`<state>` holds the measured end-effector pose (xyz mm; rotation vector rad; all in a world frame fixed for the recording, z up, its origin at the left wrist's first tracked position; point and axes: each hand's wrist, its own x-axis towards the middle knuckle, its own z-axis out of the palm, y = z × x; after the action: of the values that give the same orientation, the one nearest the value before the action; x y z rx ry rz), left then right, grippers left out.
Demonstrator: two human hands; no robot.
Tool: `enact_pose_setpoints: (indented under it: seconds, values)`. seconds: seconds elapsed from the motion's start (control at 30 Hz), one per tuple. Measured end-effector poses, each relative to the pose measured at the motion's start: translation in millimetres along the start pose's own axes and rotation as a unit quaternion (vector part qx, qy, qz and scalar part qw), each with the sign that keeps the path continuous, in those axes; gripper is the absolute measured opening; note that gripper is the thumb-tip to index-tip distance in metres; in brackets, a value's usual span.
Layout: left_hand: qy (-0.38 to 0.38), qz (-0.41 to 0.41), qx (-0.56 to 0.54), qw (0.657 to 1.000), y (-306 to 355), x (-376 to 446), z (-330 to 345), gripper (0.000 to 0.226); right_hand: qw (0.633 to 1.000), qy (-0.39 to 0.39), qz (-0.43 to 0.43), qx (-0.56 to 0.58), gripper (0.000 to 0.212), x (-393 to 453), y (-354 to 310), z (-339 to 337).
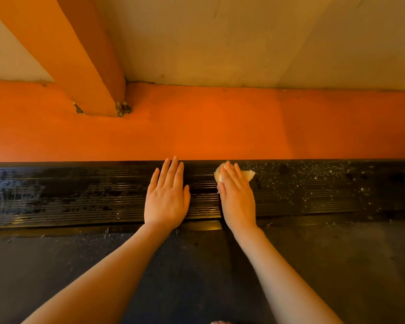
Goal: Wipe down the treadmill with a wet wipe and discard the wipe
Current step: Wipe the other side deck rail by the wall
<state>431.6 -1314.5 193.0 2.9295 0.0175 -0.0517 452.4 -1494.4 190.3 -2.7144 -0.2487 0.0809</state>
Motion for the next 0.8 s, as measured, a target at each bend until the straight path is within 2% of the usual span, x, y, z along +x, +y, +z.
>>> enact_pose_setpoints:
  seconds: [0.17,0.4,0.53,0.67,0.8]
  values:
    - [-0.002,0.0,0.002,1.0,-1,0,0,0.063,1.0,-0.019,0.007,0.01,0.046,19,-6,-2]
    - [0.001,0.0,-0.005,1.0,0,-1,0,0.062,0.999,0.027,0.011,0.015,0.051,-69,-6,10]
    - [0.002,0.001,-0.003,1.0,0,0,1,0.061,1.0,0.009,0.006,0.016,0.051,-43,-9,7]
    - [0.004,0.006,0.0,1.0,0,0,1,0.061,0.998,-0.038,-0.042,0.017,0.051,14,-17,-1]
    - [0.004,0.006,0.005,1.0,-1,0,1,0.061,0.986,-0.07,-0.15,-0.024,0.045,39,-11,-9]
